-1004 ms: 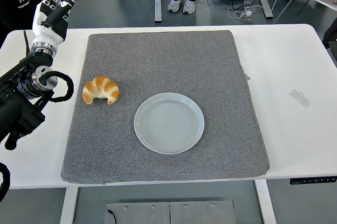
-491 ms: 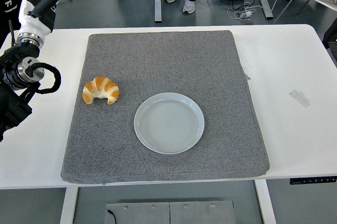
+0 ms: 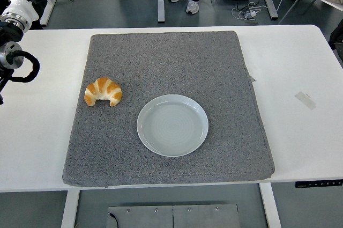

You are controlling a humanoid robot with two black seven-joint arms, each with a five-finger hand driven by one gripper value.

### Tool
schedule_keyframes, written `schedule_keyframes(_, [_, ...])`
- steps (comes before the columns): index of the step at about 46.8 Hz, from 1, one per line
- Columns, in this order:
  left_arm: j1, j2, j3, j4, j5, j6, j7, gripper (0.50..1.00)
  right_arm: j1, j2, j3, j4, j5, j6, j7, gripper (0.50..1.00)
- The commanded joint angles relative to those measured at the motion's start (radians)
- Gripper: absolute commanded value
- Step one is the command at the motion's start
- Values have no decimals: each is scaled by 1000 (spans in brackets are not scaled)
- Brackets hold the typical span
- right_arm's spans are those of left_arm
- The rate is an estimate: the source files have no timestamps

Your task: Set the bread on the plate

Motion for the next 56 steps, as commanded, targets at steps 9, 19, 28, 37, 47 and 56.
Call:
schedule_keyframes(9, [-85,30,261,-8,40,6,2,983,0,0,0,0,0,0,0,1000])
schedule_keyframes(19, [-132,64,387,-42,164,41,2,984,0,0,0,0,0,0,0,1000])
schedule_keyframes(28, [-147,166,389,-169,268,43,-5,984,0,0,0,0,0,0,0,1000])
schedule_keyframes(37, [-159,260,412,-343,360,60,-3,984,0,0,0,0,0,0,0,1000])
schedule_keyframes(47, [-198,315,507,-502,479,129,0,984,0,0,0,0,0,0,0,1000])
schedule_keyframes(56, [-198,367,569,-660,591,305,0,984,0,0,0,0,0,0,0,1000])
